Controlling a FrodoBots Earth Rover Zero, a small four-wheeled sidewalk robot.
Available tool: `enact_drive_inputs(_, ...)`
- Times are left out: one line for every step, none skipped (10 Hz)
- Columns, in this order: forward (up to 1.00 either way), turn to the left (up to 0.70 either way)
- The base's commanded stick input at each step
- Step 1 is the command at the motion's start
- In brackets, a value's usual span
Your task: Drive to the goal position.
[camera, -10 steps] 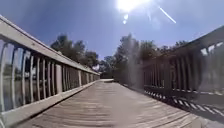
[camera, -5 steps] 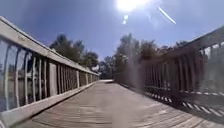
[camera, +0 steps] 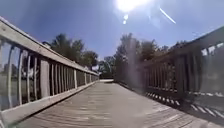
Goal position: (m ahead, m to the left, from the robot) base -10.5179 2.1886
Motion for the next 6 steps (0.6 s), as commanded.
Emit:
enact_drive_inputs(0.44,0.02)
enact_drive_inputs(0.44,0.02)
enact_drive_inputs(0.44,0.02)
enact_drive_inputs(0.44,0.02)
enact_drive_inputs(0.44,0.02)
enact_drive_inputs(0.44,0.02)
